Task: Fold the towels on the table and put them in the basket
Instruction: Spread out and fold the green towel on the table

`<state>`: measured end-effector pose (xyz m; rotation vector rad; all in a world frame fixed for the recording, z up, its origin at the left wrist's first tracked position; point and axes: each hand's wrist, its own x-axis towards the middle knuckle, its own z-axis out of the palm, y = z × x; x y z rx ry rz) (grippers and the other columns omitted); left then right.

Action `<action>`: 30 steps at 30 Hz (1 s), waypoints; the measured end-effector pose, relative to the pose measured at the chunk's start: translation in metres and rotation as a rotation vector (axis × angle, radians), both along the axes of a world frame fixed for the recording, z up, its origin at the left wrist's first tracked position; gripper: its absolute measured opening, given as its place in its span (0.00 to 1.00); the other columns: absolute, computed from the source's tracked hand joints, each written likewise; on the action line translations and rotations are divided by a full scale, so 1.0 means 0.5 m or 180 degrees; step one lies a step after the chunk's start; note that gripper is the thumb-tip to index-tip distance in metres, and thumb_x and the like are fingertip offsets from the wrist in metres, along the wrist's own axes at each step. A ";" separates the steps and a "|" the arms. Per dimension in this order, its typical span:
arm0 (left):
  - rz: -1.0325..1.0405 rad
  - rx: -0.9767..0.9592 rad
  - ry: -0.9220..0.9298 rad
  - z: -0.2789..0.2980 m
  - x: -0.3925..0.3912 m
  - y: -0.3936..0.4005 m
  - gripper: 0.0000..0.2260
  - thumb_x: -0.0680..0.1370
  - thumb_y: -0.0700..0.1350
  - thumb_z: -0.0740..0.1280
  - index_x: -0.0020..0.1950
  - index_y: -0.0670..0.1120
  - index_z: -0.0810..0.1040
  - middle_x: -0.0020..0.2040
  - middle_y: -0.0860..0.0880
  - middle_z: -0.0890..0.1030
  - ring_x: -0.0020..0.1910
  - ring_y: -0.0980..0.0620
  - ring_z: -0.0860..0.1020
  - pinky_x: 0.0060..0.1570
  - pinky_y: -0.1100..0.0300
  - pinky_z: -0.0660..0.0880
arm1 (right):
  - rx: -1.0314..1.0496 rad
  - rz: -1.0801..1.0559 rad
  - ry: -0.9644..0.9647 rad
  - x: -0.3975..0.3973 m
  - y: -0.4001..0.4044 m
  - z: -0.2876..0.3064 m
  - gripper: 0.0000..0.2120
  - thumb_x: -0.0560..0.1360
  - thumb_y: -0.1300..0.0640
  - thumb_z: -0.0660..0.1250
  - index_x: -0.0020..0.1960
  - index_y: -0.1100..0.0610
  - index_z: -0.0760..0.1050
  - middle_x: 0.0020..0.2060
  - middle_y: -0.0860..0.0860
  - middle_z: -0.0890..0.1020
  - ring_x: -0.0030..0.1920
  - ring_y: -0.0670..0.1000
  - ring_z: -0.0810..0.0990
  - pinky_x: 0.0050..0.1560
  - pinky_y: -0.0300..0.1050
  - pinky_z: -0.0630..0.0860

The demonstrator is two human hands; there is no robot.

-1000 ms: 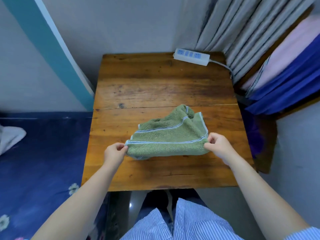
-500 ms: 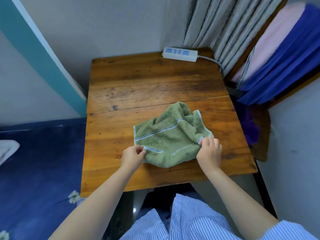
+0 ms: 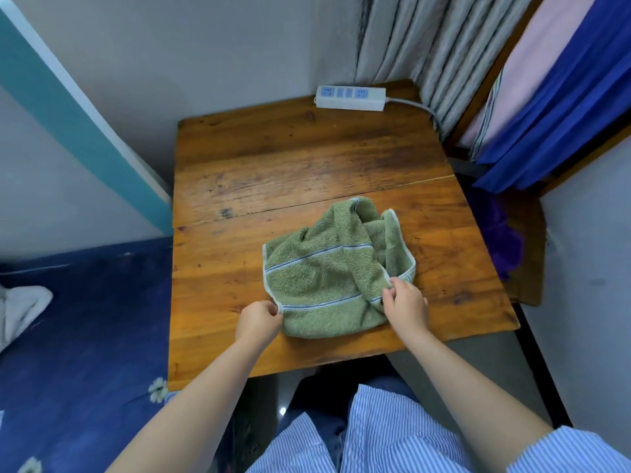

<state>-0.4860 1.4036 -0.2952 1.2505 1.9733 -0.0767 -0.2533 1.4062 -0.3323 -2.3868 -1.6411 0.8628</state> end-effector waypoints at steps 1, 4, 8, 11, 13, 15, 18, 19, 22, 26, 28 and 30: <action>0.0016 -0.0027 0.0031 -0.001 -0.004 -0.001 0.07 0.78 0.42 0.61 0.44 0.42 0.77 0.34 0.50 0.75 0.36 0.50 0.72 0.29 0.61 0.64 | -0.0157 -0.0150 0.0130 0.000 0.018 -0.004 0.19 0.78 0.54 0.57 0.67 0.61 0.68 0.58 0.57 0.78 0.61 0.58 0.73 0.60 0.50 0.69; 0.0128 -0.0083 0.0016 0.001 -0.014 -0.007 0.06 0.77 0.41 0.61 0.40 0.44 0.74 0.30 0.52 0.72 0.30 0.53 0.69 0.26 0.62 0.61 | -0.0742 -0.0387 0.0381 0.001 0.059 -0.010 0.18 0.77 0.53 0.61 0.63 0.61 0.72 0.58 0.58 0.78 0.59 0.59 0.75 0.56 0.49 0.73; 0.0359 -0.0006 -0.0126 0.004 -0.034 -0.006 0.07 0.77 0.41 0.62 0.39 0.44 0.74 0.30 0.51 0.72 0.29 0.54 0.69 0.26 0.63 0.62 | -0.0478 -0.0643 0.0495 0.011 0.059 -0.001 0.14 0.76 0.58 0.63 0.32 0.59 0.72 0.36 0.58 0.76 0.38 0.56 0.73 0.35 0.46 0.69; 0.0798 0.0265 -0.0441 0.010 -0.060 0.012 0.06 0.77 0.39 0.63 0.41 0.43 0.77 0.33 0.48 0.75 0.34 0.51 0.73 0.30 0.61 0.66 | -0.0088 -0.0765 0.0805 0.049 0.066 0.045 0.11 0.75 0.61 0.64 0.35 0.59 0.76 0.36 0.55 0.78 0.41 0.54 0.74 0.38 0.44 0.68; 0.1074 0.0451 -0.0697 0.022 -0.078 0.032 0.06 0.77 0.37 0.63 0.41 0.42 0.77 0.31 0.47 0.74 0.29 0.52 0.71 0.26 0.63 0.66 | 0.0188 -0.0994 0.0911 0.090 0.083 0.087 0.08 0.75 0.62 0.64 0.49 0.65 0.80 0.47 0.58 0.81 0.51 0.57 0.77 0.47 0.43 0.69; 0.1249 0.0606 -0.0975 0.034 -0.094 0.057 0.09 0.77 0.37 0.63 0.37 0.42 0.76 0.29 0.46 0.72 0.28 0.51 0.69 0.25 0.64 0.65 | 0.0383 -0.1010 0.0806 0.126 0.101 0.122 0.11 0.75 0.62 0.65 0.53 0.67 0.79 0.53 0.61 0.81 0.55 0.60 0.77 0.47 0.42 0.67; 0.1289 0.0763 -0.1209 0.051 -0.100 0.099 0.09 0.78 0.36 0.63 0.38 0.42 0.76 0.28 0.45 0.71 0.27 0.50 0.68 0.27 0.60 0.62 | 0.0412 -0.0664 0.0514 0.143 0.128 0.156 0.10 0.75 0.61 0.65 0.51 0.67 0.80 0.51 0.62 0.82 0.54 0.60 0.78 0.46 0.44 0.69; 0.1296 0.0799 -0.1270 0.060 -0.099 0.117 0.08 0.78 0.36 0.62 0.40 0.41 0.76 0.28 0.45 0.71 0.27 0.50 0.67 0.27 0.61 0.61 | 0.0368 -0.0536 0.0389 0.138 0.144 0.168 0.10 0.75 0.60 0.65 0.50 0.65 0.80 0.50 0.61 0.82 0.53 0.60 0.78 0.47 0.46 0.71; 0.1443 0.0908 -0.1495 0.092 -0.102 0.183 0.07 0.79 0.36 0.60 0.42 0.40 0.74 0.30 0.45 0.70 0.26 0.50 0.67 0.26 0.61 0.60 | 0.0330 -0.0220 0.0002 0.105 0.215 0.206 0.10 0.76 0.56 0.63 0.49 0.60 0.81 0.49 0.57 0.83 0.51 0.58 0.79 0.49 0.46 0.73; 0.1748 0.1491 -0.1756 0.170 -0.102 0.301 0.13 0.79 0.34 0.57 0.35 0.45 0.68 0.32 0.46 0.70 0.19 0.56 0.73 0.24 0.63 0.68 | 0.0208 -0.0058 0.0399 0.022 0.359 0.287 0.10 0.76 0.58 0.61 0.37 0.57 0.75 0.29 0.55 0.78 0.21 0.45 0.78 0.27 0.38 0.74; 0.1949 0.1918 -0.1878 0.227 -0.101 0.360 0.14 0.79 0.34 0.56 0.35 0.46 0.67 0.34 0.48 0.70 0.16 0.62 0.74 0.20 0.69 0.72 | 0.0438 -0.0149 0.0645 -0.020 0.429 0.338 0.12 0.76 0.59 0.61 0.33 0.57 0.72 0.26 0.53 0.76 0.14 0.41 0.72 0.19 0.34 0.72; 0.2046 0.2357 -0.1945 0.300 -0.101 0.413 0.13 0.79 0.35 0.56 0.36 0.46 0.68 0.36 0.48 0.71 0.18 0.63 0.76 0.24 0.71 0.75 | 0.1013 -0.0039 0.0758 -0.058 0.492 0.403 0.13 0.76 0.61 0.61 0.32 0.59 0.71 0.30 0.57 0.77 0.16 0.42 0.75 0.22 0.34 0.74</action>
